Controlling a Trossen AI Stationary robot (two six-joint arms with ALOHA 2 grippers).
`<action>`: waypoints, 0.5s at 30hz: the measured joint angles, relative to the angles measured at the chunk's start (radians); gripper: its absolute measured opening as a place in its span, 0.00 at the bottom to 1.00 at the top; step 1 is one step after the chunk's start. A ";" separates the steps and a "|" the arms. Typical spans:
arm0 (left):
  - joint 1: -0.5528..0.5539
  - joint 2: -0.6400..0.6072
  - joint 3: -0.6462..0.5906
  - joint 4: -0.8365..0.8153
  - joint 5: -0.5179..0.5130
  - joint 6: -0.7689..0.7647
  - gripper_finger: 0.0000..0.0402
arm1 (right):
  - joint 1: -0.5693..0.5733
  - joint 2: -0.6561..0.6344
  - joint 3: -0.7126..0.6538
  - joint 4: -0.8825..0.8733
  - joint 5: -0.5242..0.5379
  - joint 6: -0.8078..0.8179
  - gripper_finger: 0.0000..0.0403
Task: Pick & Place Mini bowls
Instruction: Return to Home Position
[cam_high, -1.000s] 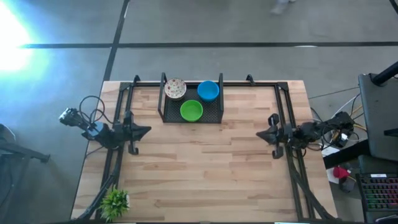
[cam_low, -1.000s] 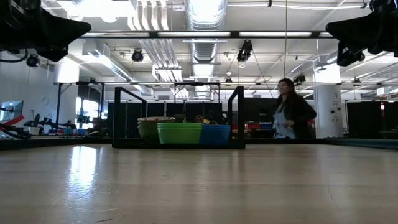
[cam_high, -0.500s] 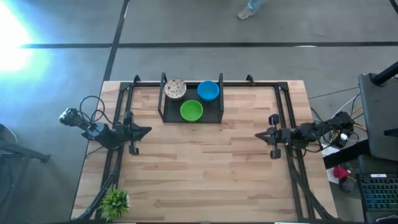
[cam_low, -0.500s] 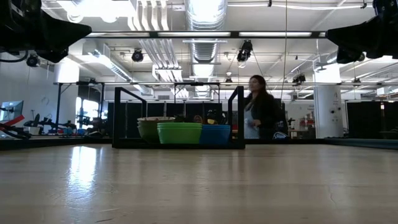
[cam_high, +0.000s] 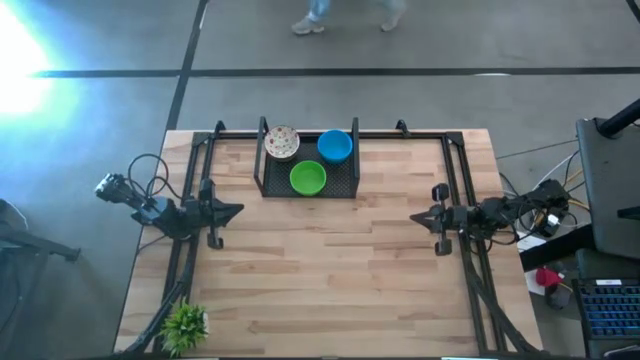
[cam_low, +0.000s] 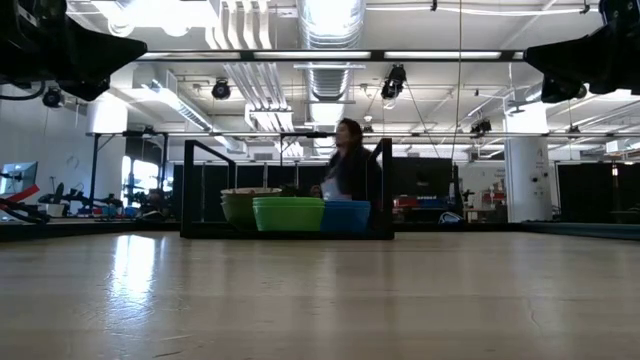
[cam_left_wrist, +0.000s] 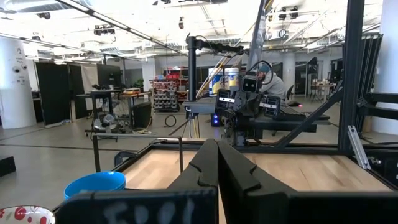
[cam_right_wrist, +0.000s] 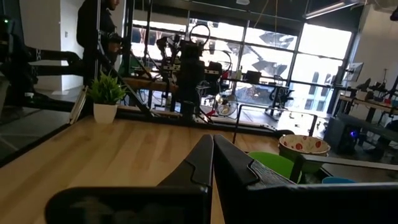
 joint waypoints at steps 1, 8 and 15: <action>0.000 0.000 0.000 0.000 0.000 0.000 0.00 | 0.000 0.000 0.000 0.000 0.000 0.000 0.02; 0.000 0.000 0.000 0.000 0.000 0.000 0.00 | 0.000 0.000 0.000 0.000 0.000 0.000 0.02; 0.000 0.000 0.000 0.000 0.001 0.000 0.00 | 0.000 0.001 0.000 0.000 0.000 0.000 0.02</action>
